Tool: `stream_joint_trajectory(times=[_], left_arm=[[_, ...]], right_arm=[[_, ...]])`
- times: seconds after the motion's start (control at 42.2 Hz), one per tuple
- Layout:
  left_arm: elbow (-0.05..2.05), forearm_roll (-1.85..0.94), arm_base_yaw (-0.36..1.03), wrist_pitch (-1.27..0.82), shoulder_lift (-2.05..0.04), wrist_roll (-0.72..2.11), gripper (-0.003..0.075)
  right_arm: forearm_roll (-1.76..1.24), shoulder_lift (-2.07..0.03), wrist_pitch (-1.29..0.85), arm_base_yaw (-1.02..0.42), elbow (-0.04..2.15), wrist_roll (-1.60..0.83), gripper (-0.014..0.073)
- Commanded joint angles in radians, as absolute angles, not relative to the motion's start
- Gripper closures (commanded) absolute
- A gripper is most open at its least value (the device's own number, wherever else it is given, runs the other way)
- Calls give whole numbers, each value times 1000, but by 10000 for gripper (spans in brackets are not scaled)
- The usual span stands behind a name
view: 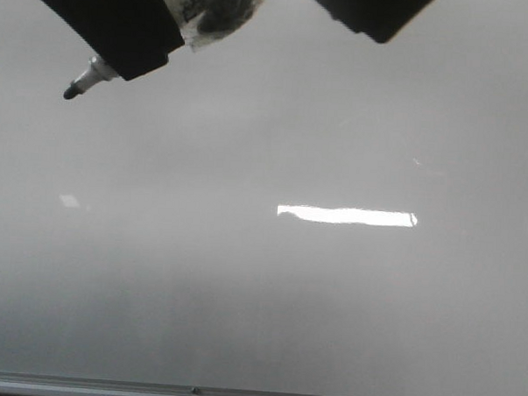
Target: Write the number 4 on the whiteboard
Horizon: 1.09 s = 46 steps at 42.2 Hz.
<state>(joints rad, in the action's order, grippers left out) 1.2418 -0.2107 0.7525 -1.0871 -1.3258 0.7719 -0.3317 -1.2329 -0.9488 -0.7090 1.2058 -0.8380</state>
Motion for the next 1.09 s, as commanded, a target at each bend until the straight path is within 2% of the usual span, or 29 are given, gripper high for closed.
stream_joint_trajectory(times=[0.0, 0.213, 0.474, 0.734, 0.806, 0.853, 0.995, 1.066], left_arm=[[1275, -229, 762, -1047, -1297, 771, 701], [1275, -227, 762, -1045, -1297, 775, 701], [1275, -227, 762, -1035, -1297, 775, 701], [1275, -227, 762, -1013, -1297, 775, 701], [1275, -219, 762, -1013, -1297, 775, 701], [1275, -212, 762, -1013, -1297, 775, 701], [1275, -211, 762, -1013, -1297, 775, 693], [1275, -211, 762, -1013, -1297, 775, 606]], right_arm=[[-362, -1240, -899, -727, 1271, -849, 4], [-380, -1277, -898, -738, 1311, -849, 8], [-403, -1287, -876, -738, 1331, -850, 199], [-403, -1299, -877, -738, 1331, -857, 219], [-403, -1299, -878, -738, 1331, -858, 288], [-403, -1299, -880, -738, 1331, -858, 405], [-403, -1299, -881, -738, 1331, -858, 598], [-402, -1299, -886, -737, 1331, -858, 658]])
